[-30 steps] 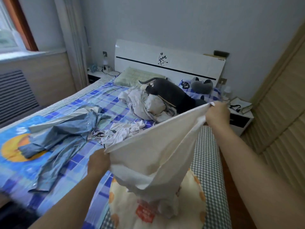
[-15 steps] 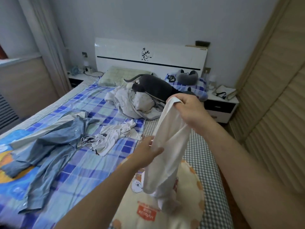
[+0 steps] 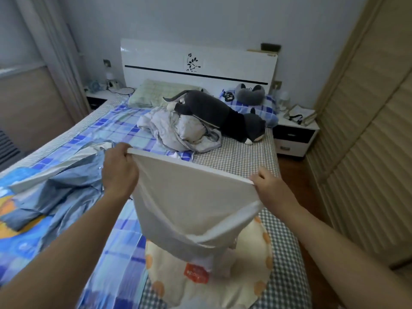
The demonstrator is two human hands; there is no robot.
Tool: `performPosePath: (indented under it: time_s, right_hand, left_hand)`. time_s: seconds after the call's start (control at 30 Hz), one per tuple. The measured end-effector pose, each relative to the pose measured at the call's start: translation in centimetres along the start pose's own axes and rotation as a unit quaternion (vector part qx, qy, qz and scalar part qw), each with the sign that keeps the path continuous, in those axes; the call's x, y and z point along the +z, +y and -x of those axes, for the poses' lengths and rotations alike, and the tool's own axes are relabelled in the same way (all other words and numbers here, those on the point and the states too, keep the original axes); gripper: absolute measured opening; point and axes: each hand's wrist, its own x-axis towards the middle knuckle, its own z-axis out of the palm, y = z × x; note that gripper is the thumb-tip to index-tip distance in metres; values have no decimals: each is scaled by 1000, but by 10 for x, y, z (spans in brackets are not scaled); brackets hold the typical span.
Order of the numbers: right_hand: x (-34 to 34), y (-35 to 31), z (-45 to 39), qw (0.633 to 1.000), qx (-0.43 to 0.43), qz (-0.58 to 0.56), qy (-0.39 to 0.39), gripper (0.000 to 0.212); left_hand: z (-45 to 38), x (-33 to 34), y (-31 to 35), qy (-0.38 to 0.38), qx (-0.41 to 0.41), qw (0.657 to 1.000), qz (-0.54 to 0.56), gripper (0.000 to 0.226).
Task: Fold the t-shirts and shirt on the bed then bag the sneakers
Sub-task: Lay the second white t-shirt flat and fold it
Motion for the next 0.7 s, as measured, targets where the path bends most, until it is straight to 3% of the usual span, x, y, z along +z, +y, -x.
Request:
performPosePath:
  time_s: [0.1, 0.17, 0.23, 0.3, 0.37, 0.43, 0.5, 0.53, 0.63, 0.7]
  right_hand:
    - [7, -14, -15, 994, 100, -19, 36, 25]
    - [10, -21, -28, 973, 217, -51, 53, 15]
    - [7, -22, -36, 929, 350, -107, 54, 13]
    - [-1, -23, -41, 873, 459, -162, 38, 22]
    - [-2, -30, -43, 819, 521, -235, 57, 23]
    - [6, -47, -40, 744, 561, -349, 101, 24]
    - [24, -74, -28, 615, 597, -497, 132, 29]
    - [37, -90, -15, 569, 595, -554, 122, 31]
    - [72, -143, 55, 590, 560, -581, 24, 34]
    - [103, -170, 126, 565, 612, -553, -12, 28]
  left_hand:
    - [5, -23, -19, 8, -33, 999, -28, 28]
    - [3, -43, -31, 33, -104, 994, 6, 29]
    - [-10, -64, -51, 93, -203, 971, 83, 29]
    - [-25, -86, -79, 146, -305, 920, 198, 34]
    - [-29, -104, -114, 146, -361, 882, 264, 33]
    - [-15, -107, -149, 101, -350, 911, 195, 29]
    - [17, -101, -182, 60, -364, 922, 120, 21]
    - [39, -93, -207, 31, -386, 914, 124, 19]
    - [111, -87, -281, -87, -439, 884, 134, 24]
    - [159, -95, -329, -129, -473, 867, 91, 26]
